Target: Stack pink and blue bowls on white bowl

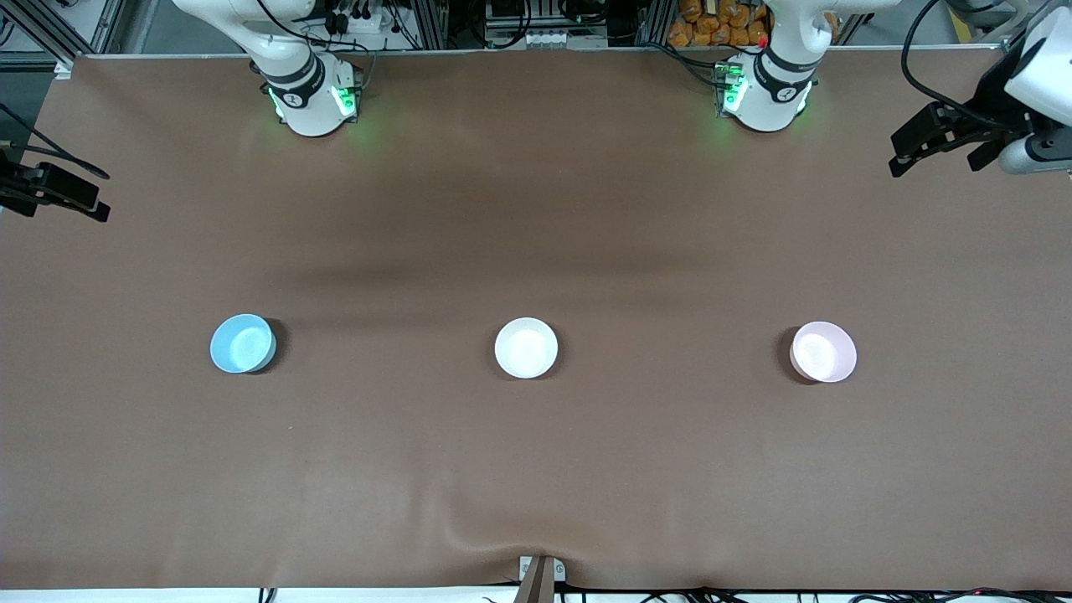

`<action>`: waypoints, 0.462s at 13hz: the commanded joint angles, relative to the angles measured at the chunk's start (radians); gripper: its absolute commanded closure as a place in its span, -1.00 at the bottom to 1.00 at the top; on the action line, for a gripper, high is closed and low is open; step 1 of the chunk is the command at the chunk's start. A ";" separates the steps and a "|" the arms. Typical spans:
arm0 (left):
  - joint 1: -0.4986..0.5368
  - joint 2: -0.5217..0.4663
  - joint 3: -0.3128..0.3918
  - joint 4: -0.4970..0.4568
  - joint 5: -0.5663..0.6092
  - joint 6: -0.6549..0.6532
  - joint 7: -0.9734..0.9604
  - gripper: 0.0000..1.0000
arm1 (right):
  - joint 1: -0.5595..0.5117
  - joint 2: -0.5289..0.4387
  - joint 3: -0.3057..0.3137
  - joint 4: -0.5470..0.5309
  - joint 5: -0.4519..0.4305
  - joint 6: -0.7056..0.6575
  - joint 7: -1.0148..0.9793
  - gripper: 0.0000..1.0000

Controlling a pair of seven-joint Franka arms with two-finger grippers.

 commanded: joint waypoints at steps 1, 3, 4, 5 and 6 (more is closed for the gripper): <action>0.020 0.009 0.007 0.023 -0.001 -0.013 0.004 -1.00 | -0.002 0.004 0.004 0.016 0.011 -0.006 0.015 -1.00; 0.020 0.015 0.007 0.044 0.007 -0.013 -0.004 -1.00 | -0.002 0.004 0.004 0.017 0.011 -0.006 0.015 -1.00; 0.016 0.026 0.006 0.053 0.030 -0.013 -0.002 -1.00 | -0.002 0.004 0.004 0.016 0.011 -0.006 0.015 -1.00; 0.016 0.035 0.003 0.072 0.057 -0.013 0.000 -1.00 | -0.002 0.004 0.004 0.017 0.011 -0.006 0.015 -1.00; 0.016 0.037 0.000 0.076 0.059 -0.013 0.006 -1.00 | -0.002 0.004 0.004 0.017 0.011 -0.006 0.015 -1.00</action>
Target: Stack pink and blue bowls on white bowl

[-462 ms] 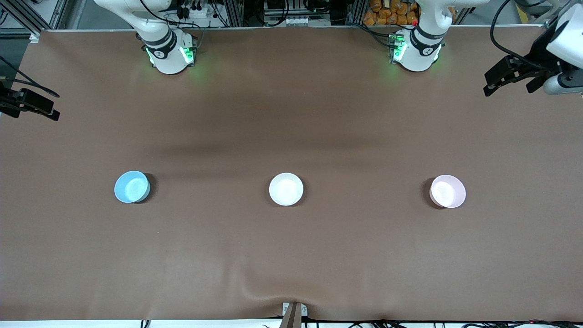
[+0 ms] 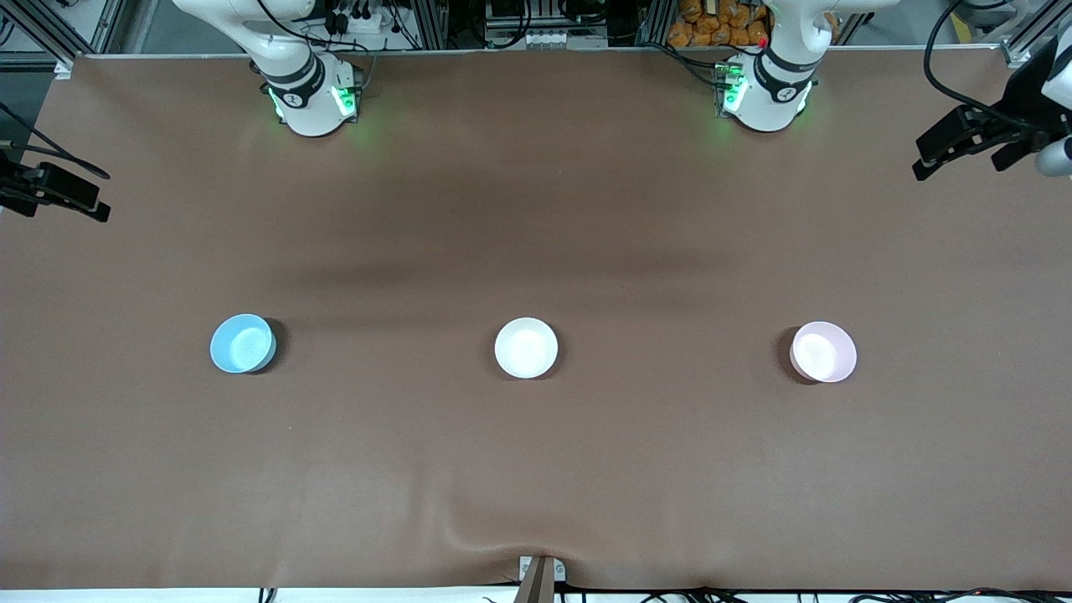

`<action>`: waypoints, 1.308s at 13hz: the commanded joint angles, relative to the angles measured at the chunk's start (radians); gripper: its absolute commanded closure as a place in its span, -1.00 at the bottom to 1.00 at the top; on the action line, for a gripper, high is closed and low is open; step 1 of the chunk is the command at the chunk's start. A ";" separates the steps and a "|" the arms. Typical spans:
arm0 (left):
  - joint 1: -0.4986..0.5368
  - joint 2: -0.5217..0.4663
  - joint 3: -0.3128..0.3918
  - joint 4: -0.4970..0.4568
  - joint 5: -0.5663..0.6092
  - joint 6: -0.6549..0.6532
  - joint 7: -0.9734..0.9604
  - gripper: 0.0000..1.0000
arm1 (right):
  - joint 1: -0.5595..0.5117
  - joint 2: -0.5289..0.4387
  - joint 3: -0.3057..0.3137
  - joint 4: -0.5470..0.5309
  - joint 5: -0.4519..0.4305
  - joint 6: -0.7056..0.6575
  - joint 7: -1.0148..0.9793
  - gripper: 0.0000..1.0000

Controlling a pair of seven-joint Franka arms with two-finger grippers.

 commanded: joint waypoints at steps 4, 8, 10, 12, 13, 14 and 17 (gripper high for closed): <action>0.003 0.029 -0.007 0.032 0.007 -0.014 0.012 -1.00 | 0.001 0.005 0.004 0.016 0.011 -0.007 0.015 -1.00; 0.010 0.033 -0.006 0.032 0.008 -0.003 0.018 -1.00 | 0.001 0.005 0.004 0.016 0.011 -0.005 0.015 -1.00; 0.008 0.044 -0.006 0.032 0.007 0.012 0.019 -1.00 | 0.001 0.005 0.004 0.016 0.011 -0.005 0.015 -1.00; 0.010 0.053 -0.006 0.031 0.005 0.025 0.022 -1.00 | 0.001 0.005 0.004 0.017 0.011 -0.005 0.015 -1.00; 0.010 0.055 -0.004 0.029 0.004 0.032 0.022 -1.00 | 0.001 0.005 0.004 0.017 0.011 -0.005 0.015 -1.00; 0.010 0.059 -0.004 0.029 0.001 0.034 0.022 -1.00 | 0.001 0.005 0.004 0.017 0.011 -0.005 0.015 -1.00; 0.011 0.067 -0.003 0.028 0.001 0.035 0.022 -1.00 | 0.003 0.007 0.004 0.016 0.011 -0.005 0.015 -1.00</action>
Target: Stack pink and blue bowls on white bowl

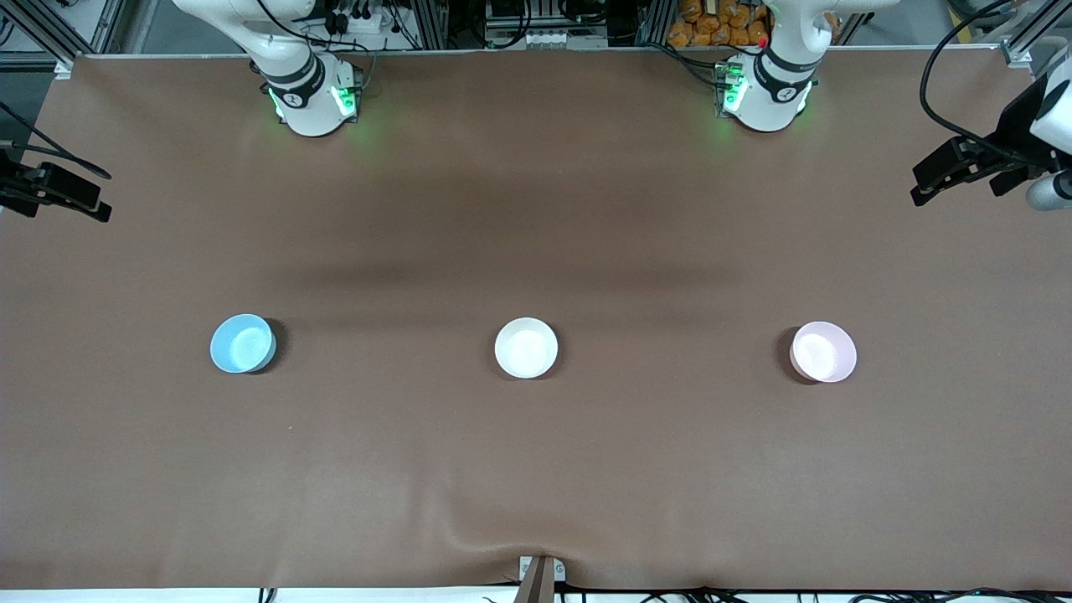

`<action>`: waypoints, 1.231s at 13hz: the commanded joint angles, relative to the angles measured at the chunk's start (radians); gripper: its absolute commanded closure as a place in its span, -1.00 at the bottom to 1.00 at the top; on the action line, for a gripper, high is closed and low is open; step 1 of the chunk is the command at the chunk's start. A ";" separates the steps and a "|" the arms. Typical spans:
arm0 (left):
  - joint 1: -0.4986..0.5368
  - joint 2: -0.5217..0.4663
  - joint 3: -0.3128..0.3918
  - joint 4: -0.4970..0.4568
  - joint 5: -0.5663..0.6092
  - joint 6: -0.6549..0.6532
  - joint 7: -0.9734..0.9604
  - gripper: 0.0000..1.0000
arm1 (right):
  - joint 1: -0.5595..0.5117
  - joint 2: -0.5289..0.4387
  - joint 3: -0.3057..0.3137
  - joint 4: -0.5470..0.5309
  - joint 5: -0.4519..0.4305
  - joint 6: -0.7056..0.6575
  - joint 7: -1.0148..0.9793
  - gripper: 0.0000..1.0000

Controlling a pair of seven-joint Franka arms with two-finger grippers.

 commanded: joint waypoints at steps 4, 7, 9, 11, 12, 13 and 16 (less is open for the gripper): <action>0.011 0.028 0.000 0.007 -0.019 0.015 0.016 -1.00 | 0.001 0.007 0.002 0.016 0.010 -0.005 0.015 -1.00; 0.022 0.039 0.000 0.009 -0.021 0.027 0.016 -1.00 | 0.007 0.007 0.002 0.016 0.010 -0.005 0.015 -1.00; 0.022 0.052 0.000 0.009 -0.021 0.030 0.016 -1.00 | 0.007 0.013 0.002 0.017 0.009 -0.005 0.015 -1.00; 0.022 0.058 0.000 0.006 -0.022 0.031 0.016 -1.00 | 0.007 0.013 0.002 0.016 0.006 -0.005 0.015 -1.00; 0.024 0.062 0.000 0.006 -0.022 0.031 0.016 -1.00 | 0.008 0.013 0.002 0.017 0.006 -0.005 0.015 -1.00; 0.027 0.065 0.000 0.004 -0.022 0.031 0.018 -1.00 | 0.007 0.013 0.002 0.016 0.006 -0.005 0.015 -1.00; 0.031 0.075 0.000 0.003 -0.024 0.031 0.018 -1.00 | 0.008 0.013 0.002 0.016 0.006 -0.005 0.015 -1.00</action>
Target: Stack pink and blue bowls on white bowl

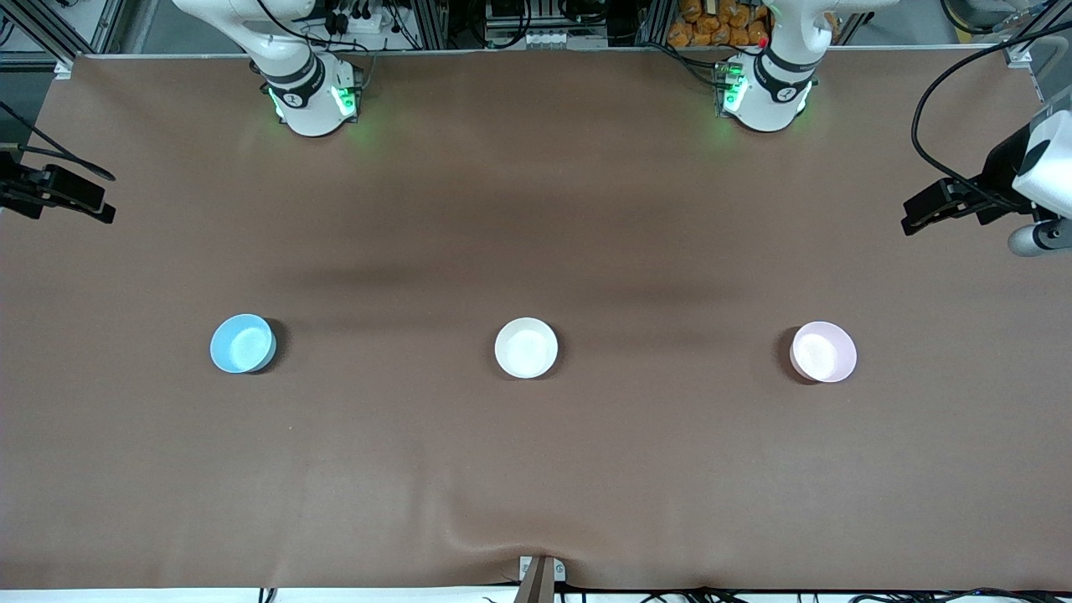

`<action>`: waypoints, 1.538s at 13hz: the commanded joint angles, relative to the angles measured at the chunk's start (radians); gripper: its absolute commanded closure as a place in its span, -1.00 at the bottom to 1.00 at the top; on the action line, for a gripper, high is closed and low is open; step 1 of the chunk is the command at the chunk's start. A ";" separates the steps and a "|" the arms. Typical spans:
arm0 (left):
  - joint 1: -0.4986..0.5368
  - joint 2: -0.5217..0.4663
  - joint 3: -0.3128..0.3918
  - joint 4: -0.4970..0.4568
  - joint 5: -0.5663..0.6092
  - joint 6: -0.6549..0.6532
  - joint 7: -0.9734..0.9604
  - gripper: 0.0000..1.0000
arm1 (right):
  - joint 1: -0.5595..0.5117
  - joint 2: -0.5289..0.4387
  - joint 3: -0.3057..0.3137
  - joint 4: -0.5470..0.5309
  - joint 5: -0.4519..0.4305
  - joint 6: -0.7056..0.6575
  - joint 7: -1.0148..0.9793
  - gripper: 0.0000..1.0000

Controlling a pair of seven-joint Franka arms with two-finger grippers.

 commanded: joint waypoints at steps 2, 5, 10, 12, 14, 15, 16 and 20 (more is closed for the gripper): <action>0.016 0.004 -0.002 -0.020 -0.015 0.028 0.018 -1.00 | 0.006 0.010 -0.002 0.016 0.006 -0.005 0.015 -1.00; 0.017 0.005 -0.002 -0.043 -0.015 0.042 0.021 -1.00 | 0.006 0.010 -0.002 0.016 0.006 -0.005 0.015 -1.00; 0.039 0.028 -0.002 -0.137 -0.015 0.136 0.033 -1.00 | 0.006 0.010 -0.002 0.016 0.006 -0.004 0.015 -1.00; 0.043 0.047 -0.002 -0.195 -0.015 0.203 0.036 -1.00 | 0.006 0.010 -0.002 0.017 0.006 -0.004 0.015 -1.00; 0.063 0.059 -0.002 -0.268 -0.015 0.303 0.039 -1.00 | 0.006 0.010 -0.002 0.017 0.006 -0.004 0.015 -1.00; 0.066 0.079 -0.002 -0.298 -0.015 0.353 0.039 -1.00 | 0.006 0.010 -0.002 0.016 0.006 -0.004 0.015 -1.00; 0.078 0.112 -0.002 -0.315 -0.017 0.398 0.039 -1.00 | 0.006 0.010 -0.002 0.016 0.006 -0.004 0.015 -1.00; 0.112 0.274 -0.002 -0.316 -0.078 0.515 0.041 -1.00 | 0.006 0.010 -0.002 0.016 0.006 -0.004 0.015 -1.00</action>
